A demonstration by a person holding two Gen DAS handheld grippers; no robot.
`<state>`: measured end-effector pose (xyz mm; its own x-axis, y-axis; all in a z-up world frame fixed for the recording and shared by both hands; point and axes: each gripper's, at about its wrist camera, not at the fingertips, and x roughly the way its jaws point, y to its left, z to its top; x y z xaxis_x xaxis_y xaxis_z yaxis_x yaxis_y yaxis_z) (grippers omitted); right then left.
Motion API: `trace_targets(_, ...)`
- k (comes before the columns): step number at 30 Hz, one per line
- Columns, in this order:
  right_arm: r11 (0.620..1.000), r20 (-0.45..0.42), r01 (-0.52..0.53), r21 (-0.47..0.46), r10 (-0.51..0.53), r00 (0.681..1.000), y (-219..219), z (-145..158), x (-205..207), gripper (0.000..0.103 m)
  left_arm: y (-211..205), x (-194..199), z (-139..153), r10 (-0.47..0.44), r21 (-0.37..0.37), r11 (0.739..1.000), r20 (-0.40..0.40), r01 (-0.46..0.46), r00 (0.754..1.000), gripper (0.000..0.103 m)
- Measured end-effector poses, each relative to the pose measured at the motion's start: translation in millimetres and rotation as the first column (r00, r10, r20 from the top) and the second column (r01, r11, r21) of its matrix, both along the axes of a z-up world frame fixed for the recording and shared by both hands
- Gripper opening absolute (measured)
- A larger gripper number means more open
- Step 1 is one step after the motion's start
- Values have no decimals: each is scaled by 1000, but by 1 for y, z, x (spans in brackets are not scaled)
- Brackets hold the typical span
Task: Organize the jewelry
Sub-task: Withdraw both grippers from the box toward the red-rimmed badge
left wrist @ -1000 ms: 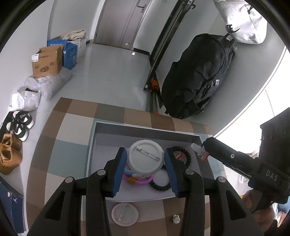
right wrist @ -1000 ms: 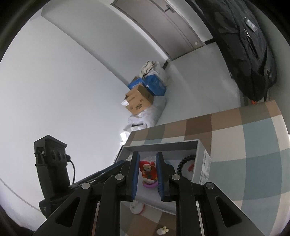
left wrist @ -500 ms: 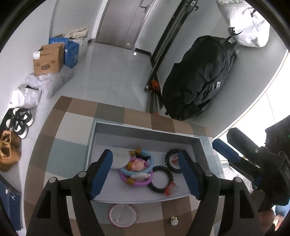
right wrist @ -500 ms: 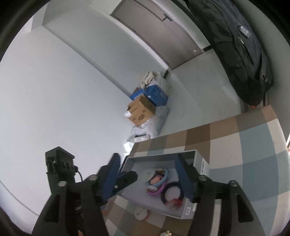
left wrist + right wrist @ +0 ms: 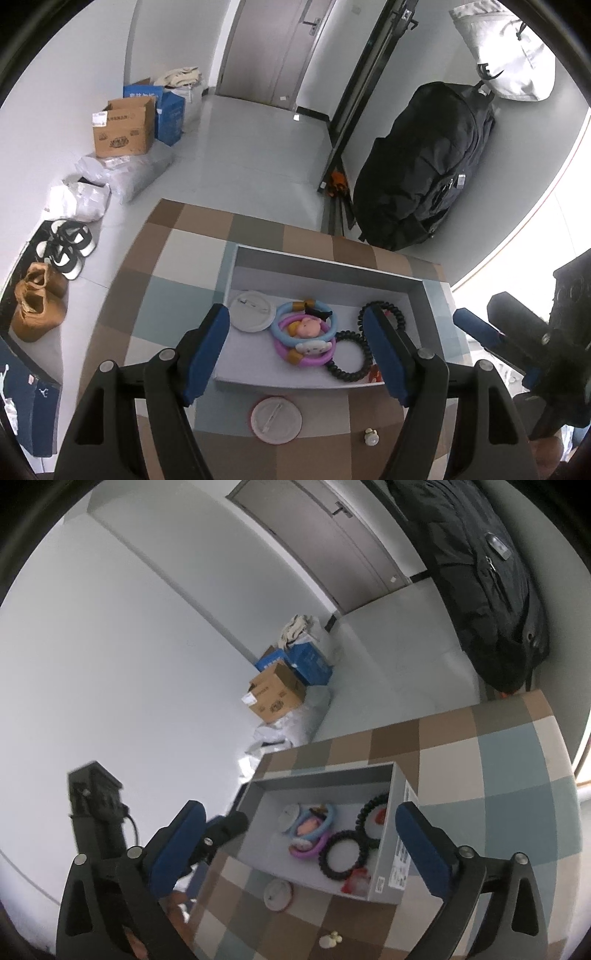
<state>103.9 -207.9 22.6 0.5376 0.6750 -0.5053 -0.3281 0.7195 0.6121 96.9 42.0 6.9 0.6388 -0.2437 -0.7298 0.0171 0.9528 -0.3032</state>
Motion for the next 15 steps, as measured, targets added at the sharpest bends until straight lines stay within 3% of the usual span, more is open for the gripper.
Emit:
trace_targets(13, 994, 62, 13, -105, -7, 998, 7, 8, -25, 103, 10, -28, 14, 30, 28, 999, 67, -32, 997, 72)
trace_targets(15, 992, 75, 14, -124, -5, 997, 8, 9, -29, 103, 12, -31, 15, 36, 28, 999, 70, -38, 997, 76)
